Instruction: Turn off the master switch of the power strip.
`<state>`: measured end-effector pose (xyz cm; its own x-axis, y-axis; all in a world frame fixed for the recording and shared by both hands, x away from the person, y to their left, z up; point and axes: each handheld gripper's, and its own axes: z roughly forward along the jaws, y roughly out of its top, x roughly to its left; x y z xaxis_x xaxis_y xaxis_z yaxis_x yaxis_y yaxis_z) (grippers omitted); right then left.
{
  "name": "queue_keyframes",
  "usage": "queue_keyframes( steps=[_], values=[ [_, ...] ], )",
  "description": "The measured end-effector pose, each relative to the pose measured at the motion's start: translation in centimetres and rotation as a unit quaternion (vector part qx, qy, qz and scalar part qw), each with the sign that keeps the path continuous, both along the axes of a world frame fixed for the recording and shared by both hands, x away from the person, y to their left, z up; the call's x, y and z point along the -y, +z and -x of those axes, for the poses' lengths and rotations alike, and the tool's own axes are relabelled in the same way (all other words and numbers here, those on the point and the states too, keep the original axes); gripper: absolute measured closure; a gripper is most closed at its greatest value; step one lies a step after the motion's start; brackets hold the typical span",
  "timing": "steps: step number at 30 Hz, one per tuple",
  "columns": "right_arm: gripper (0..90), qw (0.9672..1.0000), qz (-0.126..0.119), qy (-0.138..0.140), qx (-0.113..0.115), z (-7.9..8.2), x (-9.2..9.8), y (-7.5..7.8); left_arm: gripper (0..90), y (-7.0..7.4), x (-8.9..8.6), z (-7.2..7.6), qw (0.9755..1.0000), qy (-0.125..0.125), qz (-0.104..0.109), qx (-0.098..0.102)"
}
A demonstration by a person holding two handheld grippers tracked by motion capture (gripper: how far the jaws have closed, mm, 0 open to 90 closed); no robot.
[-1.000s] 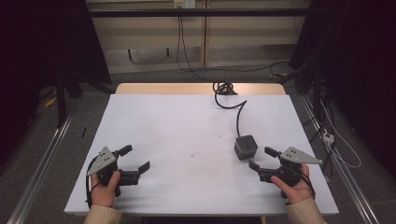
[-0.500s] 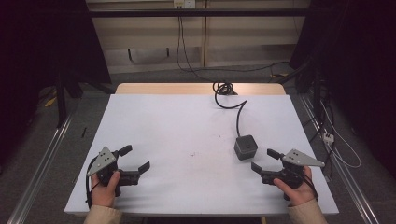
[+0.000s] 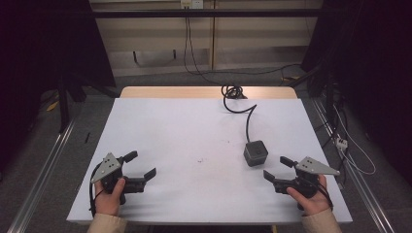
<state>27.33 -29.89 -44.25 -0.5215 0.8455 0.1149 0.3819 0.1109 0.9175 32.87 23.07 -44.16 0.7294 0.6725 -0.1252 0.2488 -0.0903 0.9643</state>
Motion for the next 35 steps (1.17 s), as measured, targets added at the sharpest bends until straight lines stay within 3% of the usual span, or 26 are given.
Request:
queue_keyframes(
  steps=[35],
  values=[
    [14.7,1.0,0.003,-0.001,-0.006,0.2,0.5,-0.61,2.1,-0.12,0.03,-0.01,1.0,-0.001,-0.004,-0.003]
  ],
)
